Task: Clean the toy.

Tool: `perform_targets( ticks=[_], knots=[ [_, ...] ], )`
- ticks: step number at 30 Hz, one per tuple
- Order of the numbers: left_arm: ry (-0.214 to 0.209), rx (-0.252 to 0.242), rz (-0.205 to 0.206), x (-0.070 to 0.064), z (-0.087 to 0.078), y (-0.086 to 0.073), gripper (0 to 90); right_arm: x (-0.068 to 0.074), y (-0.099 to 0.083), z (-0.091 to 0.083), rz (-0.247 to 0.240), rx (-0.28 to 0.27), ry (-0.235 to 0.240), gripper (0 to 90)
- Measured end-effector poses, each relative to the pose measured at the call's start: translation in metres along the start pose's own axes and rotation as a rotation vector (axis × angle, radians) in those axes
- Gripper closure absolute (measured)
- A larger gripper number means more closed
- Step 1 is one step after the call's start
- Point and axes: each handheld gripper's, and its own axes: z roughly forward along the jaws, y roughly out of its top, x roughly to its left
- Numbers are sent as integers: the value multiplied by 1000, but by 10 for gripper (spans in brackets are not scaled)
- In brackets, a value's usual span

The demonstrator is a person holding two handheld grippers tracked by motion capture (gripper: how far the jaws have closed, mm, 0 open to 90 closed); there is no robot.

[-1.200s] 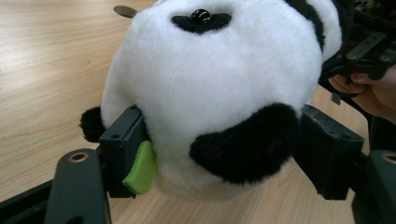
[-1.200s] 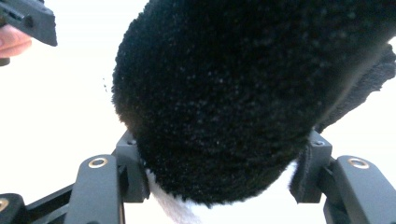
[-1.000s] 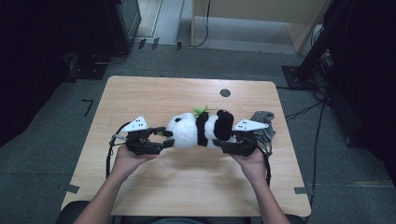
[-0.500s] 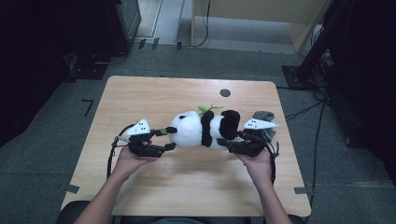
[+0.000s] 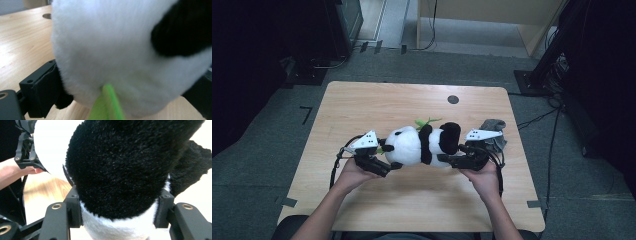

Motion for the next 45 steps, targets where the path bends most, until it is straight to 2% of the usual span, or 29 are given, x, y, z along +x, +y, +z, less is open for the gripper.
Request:
perform_targets(
  ticks=[6,7,8,9,11,13,14,15,16,19,20,21,22,23,24,27,29,31,32,33,34,35,36,37,40,42,43,45],
  knots=[
    [33,-37,-33,-2,-6,4,294,-4,-1,1,13,-2,-6,311],
    [38,-35,-47,-2,-6,5,294,-5,-1,2,12,-7,-9,271],
    [44,-37,-64,-3,-7,5,374,-10,-3,4,14,-21,-8,234],
    [44,-28,-80,-2,-7,5,398,-11,-4,4,21,-21,-9,216],
    [40,-27,-96,-2,-7,5,412,-13,-4,5,21,-20,-10,202],
    [23,-21,-169,3,-8,6,422,-17,-7,5,14,-32,-12,190],
    [12,-22,-200,5,-9,6,449,-19,-11,5,27,-54,-9,189],
    [5,-29,-229,9,-12,6,472,-21,-12,6,25,-53,-1,189],
    [5,-29,-229,9,-12,6,491,-21,-12,6,25,-53,-1,189],
    [12,-44,-262,15,-21,8,513,-20,-15,10,-32,-31,-20,190],
    [12,-44,-262,15,-21,8,521,-20,-15,10,-32,-31,-20,190],
    [10,-65,-286,19,-26,8,524,-16,-16,11,-78,-3,-45,193],
    [10,-65,-286,19,-26,8,528,-16,-16,11,-78,-3,-45,193],
    [-7,-97,-317,21,-30,9,529,-15,-17,12,-87,6,-31,192],
    [-7,-97,-317,21,-30,9,529,-15,-17,12,-85,7,-17,192],
    [-69,-149,-360,23,-34,10,528,-14,-18,13,-88,9,-2,184],
    [-96,-149,-360,21,-32,11,526,-12,-19,16,-98,2,-8,183],
    [-97,-135,-330,17,-28,12,520,-9,-19,18,-118,-3,1,179],
    [-89,-128,-323,15,-26,12,515,-8,-19,19,-126,7,-21,178],
    [-85,-119,-319,15,-24,12,499,-5,-20,22,-149,40,-74,235],
    [-87,-111,-323,15,-22,11,499,-5,-20,22,-149,40,-74,235],
    [-80,-94,-322,14,-19,10,477,-4,-22,24,-168,65,-117,301],
    [-80,-94,-322,14,-19,10,471,-4,-22,24,-168,65,-117,301],
    [-77,-91,-323,14,-18,10,456,-4,-22,23,-172,73,-135,359],
    [-55,-86,-310,13,-15,9,417,-4,-21,22,-155,76,-138,409],
    [-44,-80,-293,12,-12,9,343,-6,-19,21,-122,85,-132,437],
    [-42,-74,-285,13,-10,8,256,-7,-19,20,-105,97,-139,456],
    [-35,-72,-274,13,-10,8,224,-7,-19,20,-94,97,-140,460]
  ],
)
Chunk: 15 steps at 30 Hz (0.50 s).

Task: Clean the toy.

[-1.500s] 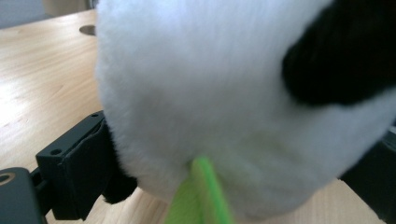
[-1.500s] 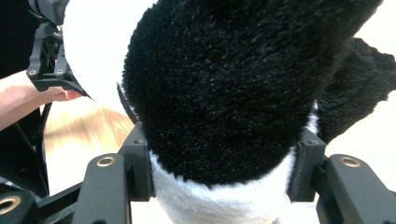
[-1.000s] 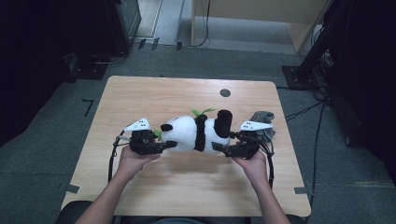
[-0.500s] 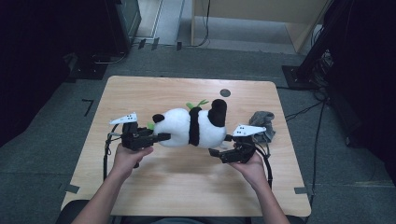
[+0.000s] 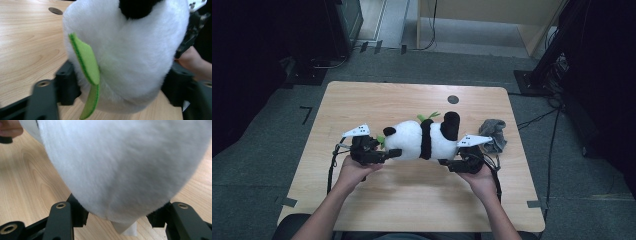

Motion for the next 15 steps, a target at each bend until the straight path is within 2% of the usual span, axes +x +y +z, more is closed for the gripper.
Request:
perform_targets(
  ticks=[2,4,9,12,13,14,15],
  knots=[
    [14,-9,27,-1,-1,0,188,-2,1,-2,26,-7,11,465],
    [20,-12,70,-1,-4,1,184,-3,2,-5,48,-16,26,478],
    [27,15,108,-2,-6,1,185,-2,4,-8,57,-12,26,522],
    [27,22,134,-4,-9,0,186,-1,6,-13,106,-14,30,530],
    [27,22,134,-4,-9,0,189,-1,6,-13,106,-14,30,530],
    [28,26,155,-5,-10,-1,194,-3,6,-15,139,-13,45,533],
    [28,26,155,-5,-10,-1,200,-3,6,-15,139,-13,45,533]
  ],
)
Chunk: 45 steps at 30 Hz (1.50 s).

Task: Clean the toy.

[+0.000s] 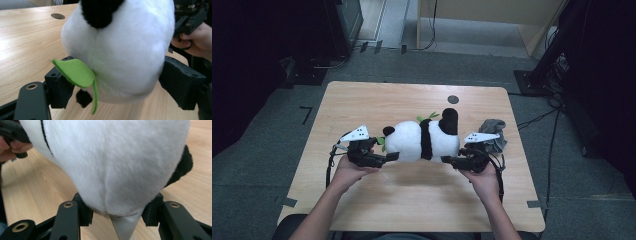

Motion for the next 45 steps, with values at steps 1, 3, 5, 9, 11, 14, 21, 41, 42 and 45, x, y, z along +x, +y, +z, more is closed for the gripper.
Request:
perform_targets(
  ticks=[1,3,5,9,11,14,21,41,42,45],
  knots=[
    [5,-2,13,-1,-1,-1,200,-1,0,0,21,2,8,533],
    [11,0,19,-2,-2,-1,242,-4,0,-1,61,1,19,533],
    [16,12,29,-2,-1,-3,252,-7,0,-2,59,-6,16,531],
    [24,35,-30,0,5,-5,313,-6,0,-3,50,-27,32,461],
    [26,49,-107,4,6,-5,331,-6,0,-3,43,-34,31,448],
    [47,54,-168,9,6,-5,361,-9,0,-2,42,-39,49,421],
    [115,66,-168,12,6,-9,363,-5,0,-3,9,-50,31,414],
    [158,50,-150,17,12,-14,296,-11,-9,7,-37,-41,6,376],
    [165,53,-145,17,12,-13,296,-12,-9,7,-44,-43,7,376],
    [178,63,-139,16,9,-11,295,-13,-10,5,-68,-41,-2,367]
  ],
)
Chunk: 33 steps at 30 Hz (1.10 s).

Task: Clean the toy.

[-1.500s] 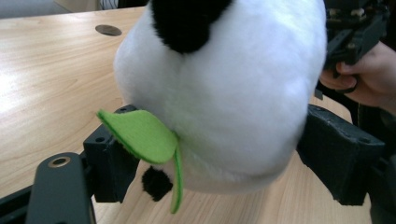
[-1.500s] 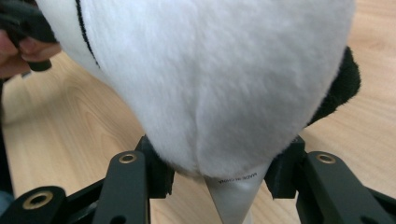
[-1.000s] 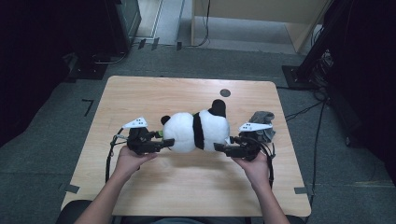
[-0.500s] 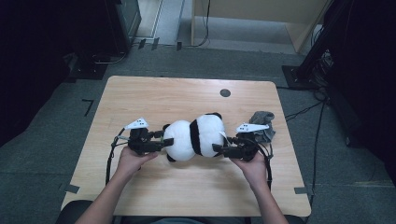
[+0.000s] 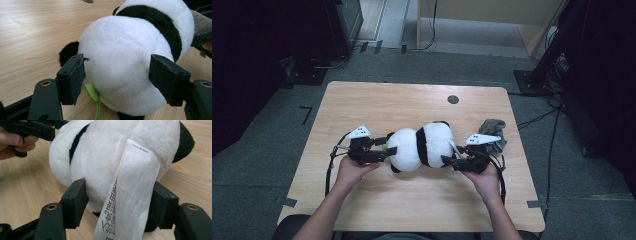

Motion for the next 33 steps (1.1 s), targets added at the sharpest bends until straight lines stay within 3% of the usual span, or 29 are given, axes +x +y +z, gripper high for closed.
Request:
perform_targets(
  ticks=[6,15,21,26,33],
  knots=[
    [12,17,-9,1,-6,2,291,0,-1,-4,-40,-16,-54,348],
    [9,18,-7,4,-2,4,291,-11,-5,-21,-23,-58,-135,349],
    [3,23,1,1,-3,7,297,-27,-11,-35,17,-72,-173,348],
    [-10,23,4,-1,0,10,298,-41,-16,-47,33,-100,-256,334],
    [8,35,15,0,7,9,274,-71,-18,-61,117,-135,-362,275]
  ],
)
